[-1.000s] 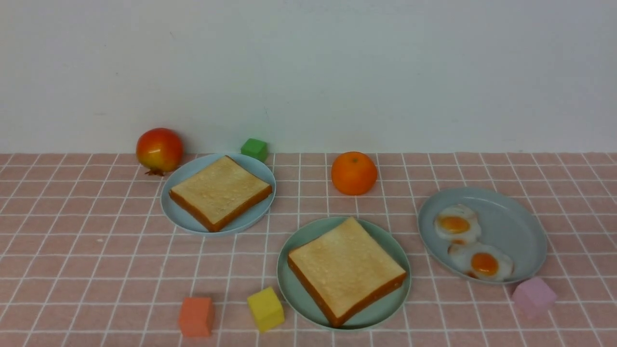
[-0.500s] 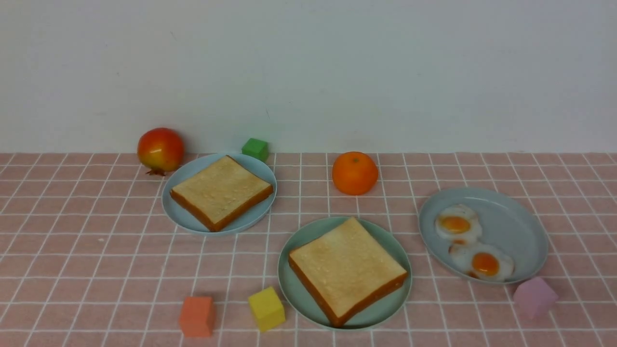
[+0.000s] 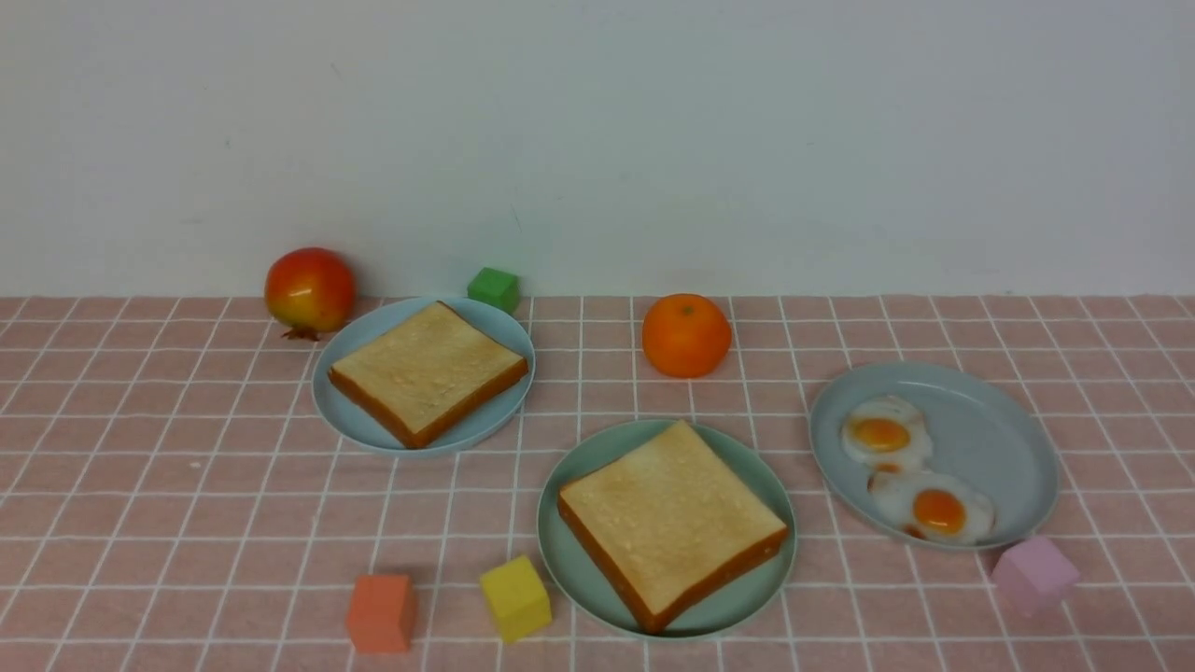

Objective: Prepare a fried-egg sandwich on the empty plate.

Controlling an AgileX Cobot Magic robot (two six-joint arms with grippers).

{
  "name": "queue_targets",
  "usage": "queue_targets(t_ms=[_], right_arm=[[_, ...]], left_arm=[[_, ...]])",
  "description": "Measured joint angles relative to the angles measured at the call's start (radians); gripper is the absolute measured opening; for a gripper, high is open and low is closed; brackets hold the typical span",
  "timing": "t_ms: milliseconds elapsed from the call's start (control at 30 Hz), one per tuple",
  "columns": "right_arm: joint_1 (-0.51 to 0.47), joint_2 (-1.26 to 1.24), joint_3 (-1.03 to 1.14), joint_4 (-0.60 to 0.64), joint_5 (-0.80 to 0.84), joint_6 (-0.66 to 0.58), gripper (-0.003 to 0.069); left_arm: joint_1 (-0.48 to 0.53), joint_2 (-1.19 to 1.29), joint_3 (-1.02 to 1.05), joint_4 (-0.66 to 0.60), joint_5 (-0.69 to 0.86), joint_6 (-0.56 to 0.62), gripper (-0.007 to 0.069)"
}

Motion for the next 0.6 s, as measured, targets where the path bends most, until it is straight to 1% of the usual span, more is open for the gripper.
queue_targets(t_ms=[433,500,600], right_arm=[[0.0,0.0,0.0,0.015,0.0,-0.036,-0.0007],[0.0,0.0,0.0,0.044,0.0,-0.085,-0.0007],[0.0,0.0,-0.001,0.126,0.0,-0.189,-0.0007]], left_arm=[[0.0,0.0,0.0,0.0,0.005,0.0,0.0013],[0.0,0.0,0.0,0.0,0.005,0.0,0.0013],[0.0,0.0,0.0,0.0,0.006,0.0,0.0013]])
